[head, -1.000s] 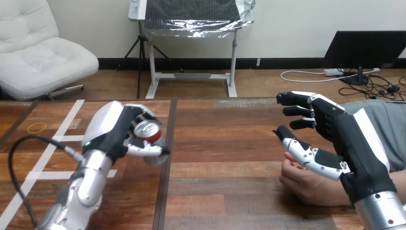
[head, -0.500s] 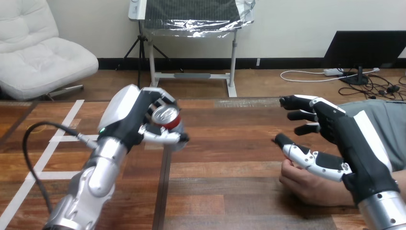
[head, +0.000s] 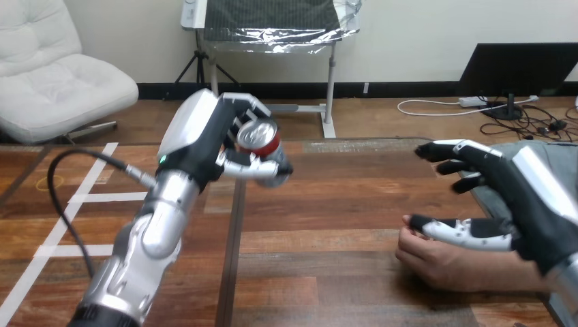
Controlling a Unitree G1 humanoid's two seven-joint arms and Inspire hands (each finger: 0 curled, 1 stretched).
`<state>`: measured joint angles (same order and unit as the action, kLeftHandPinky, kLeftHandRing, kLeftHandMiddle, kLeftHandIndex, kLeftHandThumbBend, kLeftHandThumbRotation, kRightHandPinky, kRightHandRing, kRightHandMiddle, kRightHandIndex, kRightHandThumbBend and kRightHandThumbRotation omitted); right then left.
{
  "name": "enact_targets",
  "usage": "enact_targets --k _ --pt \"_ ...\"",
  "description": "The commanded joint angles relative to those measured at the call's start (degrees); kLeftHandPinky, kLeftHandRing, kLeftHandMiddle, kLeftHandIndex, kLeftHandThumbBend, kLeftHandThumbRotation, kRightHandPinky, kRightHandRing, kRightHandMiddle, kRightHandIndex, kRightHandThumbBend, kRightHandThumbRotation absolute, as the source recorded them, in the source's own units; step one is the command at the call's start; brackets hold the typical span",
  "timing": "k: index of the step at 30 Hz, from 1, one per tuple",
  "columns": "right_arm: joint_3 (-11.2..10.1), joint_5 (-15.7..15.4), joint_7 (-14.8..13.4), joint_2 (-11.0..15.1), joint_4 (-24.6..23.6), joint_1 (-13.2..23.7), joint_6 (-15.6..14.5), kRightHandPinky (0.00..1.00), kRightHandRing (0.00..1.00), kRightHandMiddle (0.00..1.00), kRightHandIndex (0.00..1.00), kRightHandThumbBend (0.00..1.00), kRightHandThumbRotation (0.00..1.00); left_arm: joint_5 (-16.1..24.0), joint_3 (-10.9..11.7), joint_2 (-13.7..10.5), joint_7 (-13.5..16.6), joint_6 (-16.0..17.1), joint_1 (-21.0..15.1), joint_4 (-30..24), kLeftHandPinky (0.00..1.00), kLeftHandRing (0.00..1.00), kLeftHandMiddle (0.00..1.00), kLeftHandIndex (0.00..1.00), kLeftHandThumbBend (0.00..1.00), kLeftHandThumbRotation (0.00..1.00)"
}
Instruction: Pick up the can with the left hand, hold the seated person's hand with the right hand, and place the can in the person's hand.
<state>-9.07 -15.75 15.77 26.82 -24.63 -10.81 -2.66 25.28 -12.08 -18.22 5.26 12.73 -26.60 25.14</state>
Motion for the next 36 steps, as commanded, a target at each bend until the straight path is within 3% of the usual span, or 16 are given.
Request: enact_targets --k 1,4,8,17,21,28,36 --pt "-2.4 -2.8 2.9 8.4 2.3 7.2 0.3 0.67 0.77 0.8 0.77 0.78 0.0 -0.3 2.0 0.8 0.9 -0.3 -7.7 -4.5 0.32 0.37 0.45 0.5 0.62 0.0" --pt "-2.2 -4.2 4.2 10.9 4.0 7.9 0.6 0.67 0.77 0.8 0.77 0.81 0.0 -0.4 1.9 0.9 0.8 -0.1 -7.8 -4.1 0.33 0.38 0.46 0.5 0.62 0.0" --pt "-1.1 -7.2 7.9 15.7 6.6 9.6 -1.7 0.67 0.78 0.82 0.77 0.84 0.0 -0.4 1.7 1.3 0.8 0.1 -8.0 -4.0 0.33 0.38 0.45 0.51 0.61 0.0" --pt "1.5 -10.9 12.7 21.2 11.5 12.7 -2.6 0.7 0.81 0.84 0.78 0.87 0.0 -0.6 1.5 1.7 0.5 0.5 -8.1 -3.9 0.33 0.38 0.45 0.51 0.6 0.0" --pt "3.4 -12.9 16.3 24.2 14.7 14.9 -3.6 0.73 0.83 0.85 0.8 0.86 0.0 -0.5 1.3 2.0 0.5 0.6 -8.2 -3.6 0.33 0.38 0.45 0.51 0.6 0.0" --pt "5.9 -15.2 19.6 26.5 18.7 17.7 -4.4 0.78 0.87 0.88 0.82 0.85 0.0 -0.3 1.1 1.8 0.4 1.0 -8.1 -3.2 0.33 0.39 0.45 0.5 0.59 0.0" --pt "9.6 -18.3 22.9 28.9 23.8 21.2 -3.4 0.81 0.88 0.89 0.84 0.84 0.0 0.0 0.9 1.7 0.2 0.6 -7.9 -3.3 0.34 0.39 0.46 0.5 0.6 0.0"
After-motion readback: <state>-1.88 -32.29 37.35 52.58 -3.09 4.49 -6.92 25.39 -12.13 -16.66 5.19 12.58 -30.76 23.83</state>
